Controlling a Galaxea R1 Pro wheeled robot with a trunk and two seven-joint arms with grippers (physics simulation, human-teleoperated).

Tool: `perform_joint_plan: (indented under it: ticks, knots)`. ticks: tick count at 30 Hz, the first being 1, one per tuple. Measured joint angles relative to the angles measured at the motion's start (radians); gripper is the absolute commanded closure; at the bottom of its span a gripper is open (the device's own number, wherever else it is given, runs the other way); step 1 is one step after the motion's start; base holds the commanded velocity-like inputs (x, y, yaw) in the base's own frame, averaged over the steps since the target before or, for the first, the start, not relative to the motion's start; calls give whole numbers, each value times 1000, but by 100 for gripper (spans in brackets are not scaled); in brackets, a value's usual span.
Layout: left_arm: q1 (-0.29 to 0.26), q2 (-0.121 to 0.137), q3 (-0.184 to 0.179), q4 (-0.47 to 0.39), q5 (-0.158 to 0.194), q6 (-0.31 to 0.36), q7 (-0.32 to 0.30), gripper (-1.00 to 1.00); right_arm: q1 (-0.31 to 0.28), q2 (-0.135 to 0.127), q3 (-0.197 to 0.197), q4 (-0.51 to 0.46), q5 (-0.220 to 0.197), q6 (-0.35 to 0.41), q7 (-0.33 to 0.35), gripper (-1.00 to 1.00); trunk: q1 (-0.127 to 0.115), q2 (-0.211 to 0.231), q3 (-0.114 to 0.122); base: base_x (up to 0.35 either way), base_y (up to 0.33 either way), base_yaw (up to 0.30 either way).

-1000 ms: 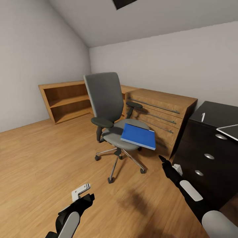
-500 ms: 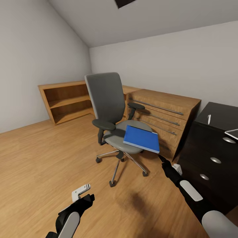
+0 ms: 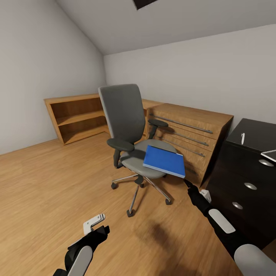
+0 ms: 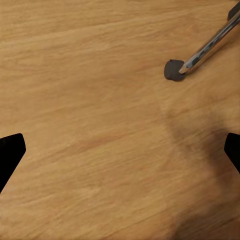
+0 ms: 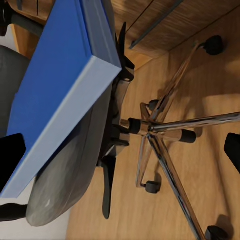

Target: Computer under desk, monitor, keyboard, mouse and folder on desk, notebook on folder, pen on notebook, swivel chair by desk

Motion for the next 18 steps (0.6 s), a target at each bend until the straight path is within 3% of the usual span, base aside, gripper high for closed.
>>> perform_joint_plan:
  ticks: [18]
  knots:
    - [-1,0,1,30,-3,-4,-1,-100,0,1,0,0,2,-2,7,-100,0,0,0,67,0,0]
